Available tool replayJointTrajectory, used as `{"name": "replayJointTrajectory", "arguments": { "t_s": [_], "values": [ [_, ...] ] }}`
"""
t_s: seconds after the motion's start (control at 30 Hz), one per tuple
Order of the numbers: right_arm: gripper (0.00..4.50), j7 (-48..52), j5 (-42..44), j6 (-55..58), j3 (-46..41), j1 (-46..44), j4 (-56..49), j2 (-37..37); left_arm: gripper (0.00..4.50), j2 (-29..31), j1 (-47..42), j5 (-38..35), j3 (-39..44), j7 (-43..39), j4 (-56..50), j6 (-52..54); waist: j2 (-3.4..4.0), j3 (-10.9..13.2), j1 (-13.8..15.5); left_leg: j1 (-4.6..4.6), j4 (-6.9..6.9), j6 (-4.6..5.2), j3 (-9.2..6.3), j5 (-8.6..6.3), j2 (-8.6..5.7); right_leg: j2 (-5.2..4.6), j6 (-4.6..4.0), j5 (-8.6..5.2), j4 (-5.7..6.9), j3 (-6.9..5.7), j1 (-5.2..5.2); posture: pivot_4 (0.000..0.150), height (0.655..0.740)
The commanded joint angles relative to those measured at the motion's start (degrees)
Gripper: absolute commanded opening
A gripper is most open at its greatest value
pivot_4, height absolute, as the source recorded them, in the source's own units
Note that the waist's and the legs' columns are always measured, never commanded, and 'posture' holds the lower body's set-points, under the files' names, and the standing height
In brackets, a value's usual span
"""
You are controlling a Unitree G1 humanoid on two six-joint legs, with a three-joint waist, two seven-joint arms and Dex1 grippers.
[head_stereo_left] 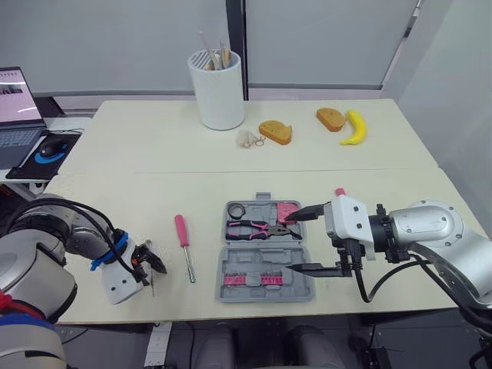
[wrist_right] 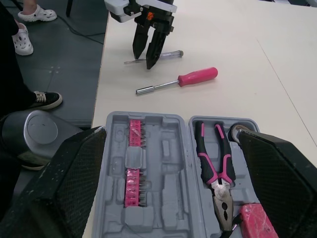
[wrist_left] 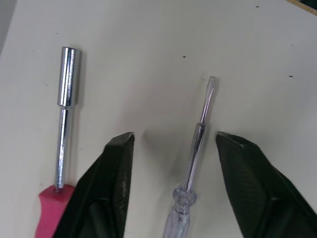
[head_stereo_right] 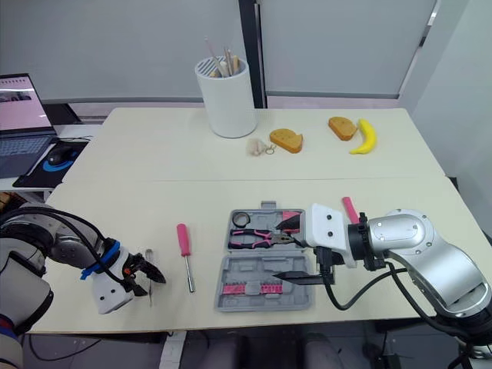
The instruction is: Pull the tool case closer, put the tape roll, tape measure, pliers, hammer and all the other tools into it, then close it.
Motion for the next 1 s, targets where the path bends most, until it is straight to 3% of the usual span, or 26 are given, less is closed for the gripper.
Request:
{"name": "replayJointTrajectory", "arguments": {
  "t_s": [0.03,0.63,0.73,0.93,1.0],
  "values": [
    [4.50,0.3,0.6,-0.8,-0.6,-1.0,-0.7,-0.2,2.93,2.9,-1.4,0.9,-0.1,1.0,-1.6,0.2,-0.17,0.1,0.0,0.00,0.00,0.00,0.00,0.00,0.00,0.00,0.00,0.00,0.00,0.00,0.00,0.150,0.7400],
    [4.50,1.4,0.5,-0.7,-0.2,-1.2,-0.9,-0.6,2.93,-1.6,-4.5,12.9,-8.5,17.7,-1.9,9.9,-0.39,0.1,0.1,-0.06,0.09,0.00,-0.05,0.00,-0.03,-0.04,0.00,0.00,0.08,-0.04,-0.02,0.150,0.7400],
    [4.50,1.3,0.7,-0.3,-0.4,-1.1,-1.3,-0.7,2.35,-2.1,-4.4,14.8,-10.7,20.6,-1.3,11.1,-0.26,0.1,0.2,0.05,0.10,0.00,-0.01,0.00,-0.10,-0.04,0.01,0.00,0.15,0.00,0.03,0.150,0.7400],
    [4.50,1.0,1.1,0.0,-0.7,-0.9,-1.8,-1.1,0.44,-2.5,-4.4,16.6,-13.6,25.2,0.1,12.7,0.00,-0.1,0.2,0.22,0.07,0.00,0.03,0.00,-0.12,-0.05,0.06,-0.03,0.20,0.05,0.16,0.150,0.7400],
    [4.50,0.8,1.4,0.2,-0.7,-0.8,-2.1,-1.1,0.10,-1.3,-4.9,15.5,-13.0,26.0,-0.1,10.8,0.00,-0.1,0.3,0.23,0.08,0.00,0.03,0.00,-0.12,-0.05,0.06,-0.04,0.21,0.04,0.17,0.150,0.7400]
  ]
}}
